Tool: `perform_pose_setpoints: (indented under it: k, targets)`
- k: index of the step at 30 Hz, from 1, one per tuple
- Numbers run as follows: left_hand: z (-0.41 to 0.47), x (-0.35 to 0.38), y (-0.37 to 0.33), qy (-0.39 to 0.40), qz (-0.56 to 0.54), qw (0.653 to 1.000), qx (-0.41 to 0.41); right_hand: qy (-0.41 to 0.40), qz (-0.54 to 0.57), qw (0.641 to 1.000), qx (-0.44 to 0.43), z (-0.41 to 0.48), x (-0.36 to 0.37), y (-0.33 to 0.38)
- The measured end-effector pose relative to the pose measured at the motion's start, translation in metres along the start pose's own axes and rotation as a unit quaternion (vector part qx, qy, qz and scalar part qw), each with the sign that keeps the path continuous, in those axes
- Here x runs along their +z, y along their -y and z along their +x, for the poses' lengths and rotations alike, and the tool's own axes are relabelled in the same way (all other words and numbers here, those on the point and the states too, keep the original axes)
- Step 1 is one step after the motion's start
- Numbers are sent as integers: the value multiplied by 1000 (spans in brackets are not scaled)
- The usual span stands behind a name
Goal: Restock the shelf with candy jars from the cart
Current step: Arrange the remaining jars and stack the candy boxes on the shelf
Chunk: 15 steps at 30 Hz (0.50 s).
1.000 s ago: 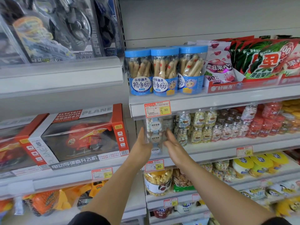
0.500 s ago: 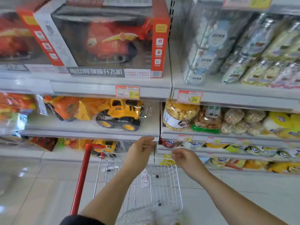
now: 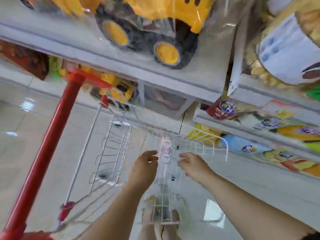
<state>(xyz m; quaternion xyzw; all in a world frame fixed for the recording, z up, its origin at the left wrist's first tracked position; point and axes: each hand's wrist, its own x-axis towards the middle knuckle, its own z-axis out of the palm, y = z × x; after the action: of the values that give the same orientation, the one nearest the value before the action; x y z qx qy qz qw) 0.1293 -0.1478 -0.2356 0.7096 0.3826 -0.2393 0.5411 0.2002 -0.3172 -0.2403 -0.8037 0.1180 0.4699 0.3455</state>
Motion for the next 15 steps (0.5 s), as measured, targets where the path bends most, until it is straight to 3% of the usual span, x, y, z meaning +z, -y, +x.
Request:
perform_pose_setpoints:
  k: [3, 8, 15]
  targets:
    - [54, 24, 27, 4, -56, 998, -34, -18, 52, 998, 30, 54, 21, -16]
    - [118, 54, 55, 36, -16, 998, -50, -52, 111, 991, 56, 105, 48, -24]
    - [131, 71, 44, 96, 0, 994, -52, -8, 206, 972, 111, 148, 62, -43]
